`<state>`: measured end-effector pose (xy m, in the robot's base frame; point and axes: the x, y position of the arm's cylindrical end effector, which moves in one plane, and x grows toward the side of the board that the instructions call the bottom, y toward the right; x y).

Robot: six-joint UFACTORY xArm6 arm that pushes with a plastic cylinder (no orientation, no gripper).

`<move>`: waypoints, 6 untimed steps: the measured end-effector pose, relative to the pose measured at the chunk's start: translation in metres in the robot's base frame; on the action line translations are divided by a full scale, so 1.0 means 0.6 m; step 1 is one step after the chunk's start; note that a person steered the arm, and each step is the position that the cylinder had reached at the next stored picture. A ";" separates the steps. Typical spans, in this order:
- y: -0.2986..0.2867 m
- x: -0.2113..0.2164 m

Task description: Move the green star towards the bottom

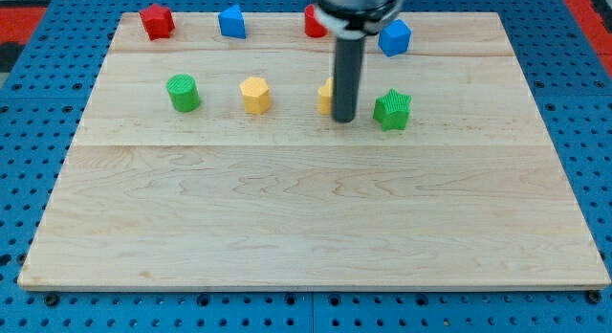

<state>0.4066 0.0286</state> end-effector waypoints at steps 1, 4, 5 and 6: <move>-0.001 -0.007; 0.149 -0.079; 0.169 -0.014; 0.172 0.084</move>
